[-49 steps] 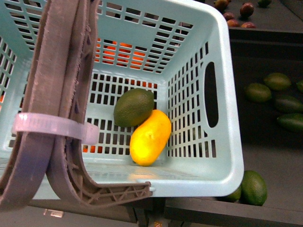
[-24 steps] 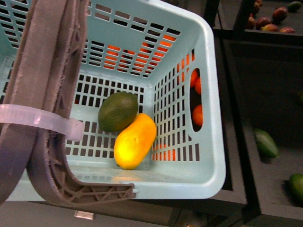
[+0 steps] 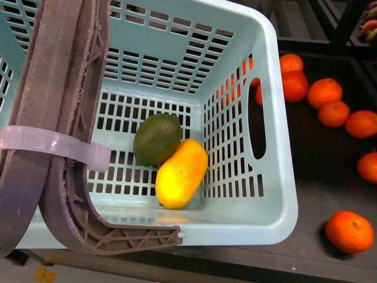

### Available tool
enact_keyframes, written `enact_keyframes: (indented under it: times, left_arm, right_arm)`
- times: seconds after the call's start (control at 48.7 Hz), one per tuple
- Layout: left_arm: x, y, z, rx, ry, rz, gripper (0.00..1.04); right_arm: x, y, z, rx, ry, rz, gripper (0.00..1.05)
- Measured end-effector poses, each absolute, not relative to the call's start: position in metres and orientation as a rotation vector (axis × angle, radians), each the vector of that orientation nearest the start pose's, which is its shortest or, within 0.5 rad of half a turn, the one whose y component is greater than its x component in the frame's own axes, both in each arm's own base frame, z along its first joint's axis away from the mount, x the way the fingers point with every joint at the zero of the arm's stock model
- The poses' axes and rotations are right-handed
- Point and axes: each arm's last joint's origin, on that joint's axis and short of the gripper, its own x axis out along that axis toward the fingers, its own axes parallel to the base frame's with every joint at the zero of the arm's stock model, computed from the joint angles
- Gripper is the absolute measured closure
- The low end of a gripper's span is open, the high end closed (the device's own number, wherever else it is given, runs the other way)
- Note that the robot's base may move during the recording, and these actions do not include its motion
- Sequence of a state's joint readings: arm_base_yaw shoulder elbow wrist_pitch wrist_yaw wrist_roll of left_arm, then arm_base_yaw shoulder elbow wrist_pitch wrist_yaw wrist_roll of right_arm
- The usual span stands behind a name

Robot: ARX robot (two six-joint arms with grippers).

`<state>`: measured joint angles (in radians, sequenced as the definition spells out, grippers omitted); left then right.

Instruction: Pick mango and avocado into basket

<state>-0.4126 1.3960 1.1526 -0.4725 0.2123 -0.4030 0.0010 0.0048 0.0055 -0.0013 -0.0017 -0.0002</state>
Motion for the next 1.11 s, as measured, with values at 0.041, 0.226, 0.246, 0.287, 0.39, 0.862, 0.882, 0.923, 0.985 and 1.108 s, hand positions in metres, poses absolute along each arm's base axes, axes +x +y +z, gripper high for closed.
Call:
enact_keyframes:
  times: [0.041, 0.226, 0.246, 0.287, 0.39, 0.862, 0.882, 0.923, 0.985, 1.108]
  left_arm:
    - [0.2716, -0.1253, 0.299, -0.294, 0.831, -0.435, 0.95]
    - [0.2717, -0.1247, 0.2991, -0.295, 0.83, -0.434, 0.95]
    - [0.2717, -0.1247, 0.2991, -0.294, 0.83, -0.434, 0.95]
    - [0.2718, -0.1248, 0.2993, -0.295, 0.829, -0.437, 0.95]
    - [0.2717, -0.1249, 0.2993, -0.295, 0.83, -0.439, 0.95]
    - [0.2727, -0.1227, 0.2993, -0.294, 0.827, -0.425, 0.95]
    - [0.2723, -0.1236, 0.2993, -0.296, 0.829, -0.435, 0.95]
    - [0.2716, -0.125, 0.2993, -0.297, 0.832, -0.448, 0.95]
    - [0.2707, -0.1267, 0.2994, -0.3, 0.837, -0.464, 0.95]
    - [0.2708, -0.1266, 0.2993, -0.3, 0.836, -0.455, 0.95]
  right_arm:
    - [0.0975, 0.0001, 0.1658, 0.0, 0.0, 0.0, 0.08]
    - [0.0977, 0.0001, 0.1647, -0.001, 0.002, 0.003, 0.08]
    - [0.0976, 0.0001, 0.1649, -0.001, 0.0, 0.003, 0.08]
    - [0.0976, 0.0001, 0.1648, -0.001, 0.001, 0.002, 0.08]
    - [0.0976, 0.0001, 0.1648, -0.001, 0.001, 0.003, 0.08]
    - [0.0977, 0.0, 0.1647, -0.001, 0.001, 0.004, 0.08]
    - [0.0977, 0.0, 0.1647, -0.001, 0.001, 0.004, 0.08]
    - [0.0977, 0.0, 0.1647, -0.001, 0.001, 0.003, 0.08]
    - [0.0976, 0.0, 0.1648, -0.001, 0.001, 0.003, 0.08]
    - [0.0977, 0.0, 0.1647, -0.001, 0.001, 0.003, 0.08]
